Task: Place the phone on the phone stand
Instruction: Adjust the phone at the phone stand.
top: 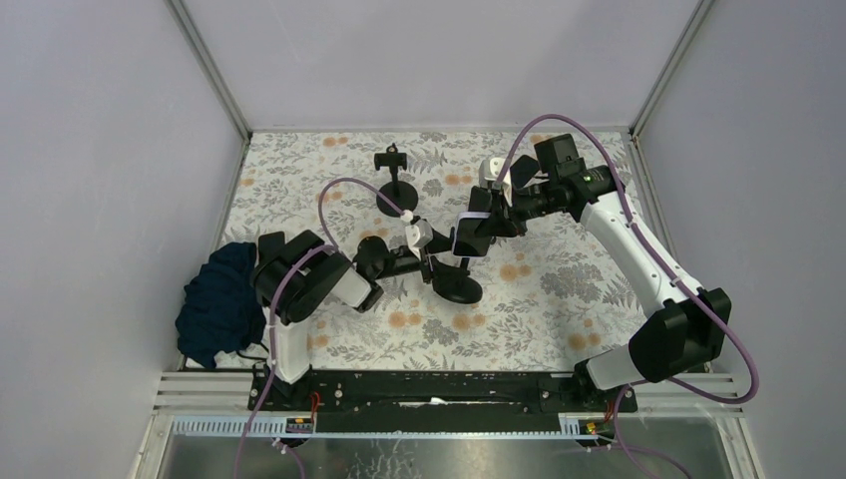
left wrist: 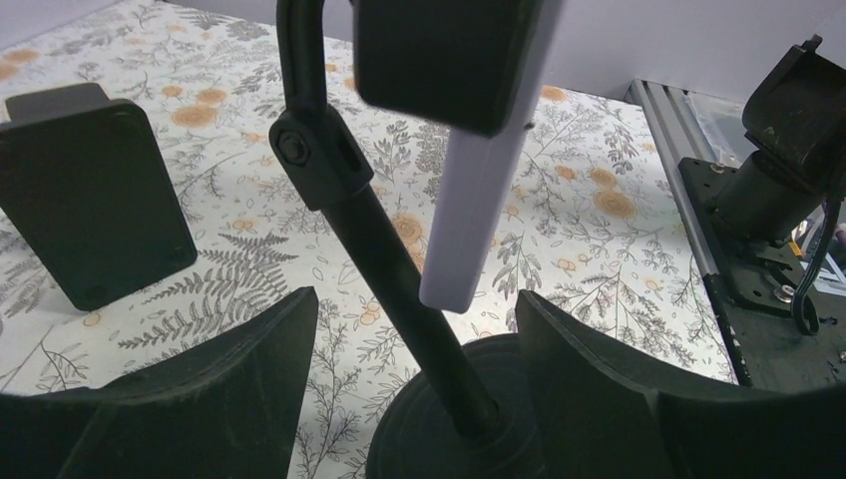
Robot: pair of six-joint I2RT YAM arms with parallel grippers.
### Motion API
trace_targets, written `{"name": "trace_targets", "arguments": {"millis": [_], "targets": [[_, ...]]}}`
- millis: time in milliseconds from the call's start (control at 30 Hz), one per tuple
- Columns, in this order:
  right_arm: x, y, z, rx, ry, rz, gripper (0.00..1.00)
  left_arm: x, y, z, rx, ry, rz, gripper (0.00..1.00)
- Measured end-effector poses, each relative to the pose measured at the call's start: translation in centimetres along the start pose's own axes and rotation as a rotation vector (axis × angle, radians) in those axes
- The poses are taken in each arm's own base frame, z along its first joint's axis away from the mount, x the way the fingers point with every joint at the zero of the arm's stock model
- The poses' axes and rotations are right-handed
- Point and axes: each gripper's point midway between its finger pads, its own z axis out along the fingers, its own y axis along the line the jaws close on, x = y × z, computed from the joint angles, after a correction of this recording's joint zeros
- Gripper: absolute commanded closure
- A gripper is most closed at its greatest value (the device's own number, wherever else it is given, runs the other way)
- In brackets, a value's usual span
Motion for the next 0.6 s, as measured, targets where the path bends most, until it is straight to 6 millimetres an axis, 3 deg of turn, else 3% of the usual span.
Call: {"name": "trace_targets", "arguments": {"millis": [200,467,600], "targets": [[0.1,0.3,0.0,-0.007,0.004,0.010,1.00,1.4,-0.3,-0.2,0.017,0.029,-0.048,0.39],[0.0,0.4,0.0,-0.013,-0.002,0.011,1.00,2.8,-0.9,0.2,0.046,0.055,-0.099,0.44],[-0.2,0.5,0.0,-0.020,-0.013,0.013,1.00,2.6,-1.1,0.6,0.056,0.049,-0.100,0.62]]}}
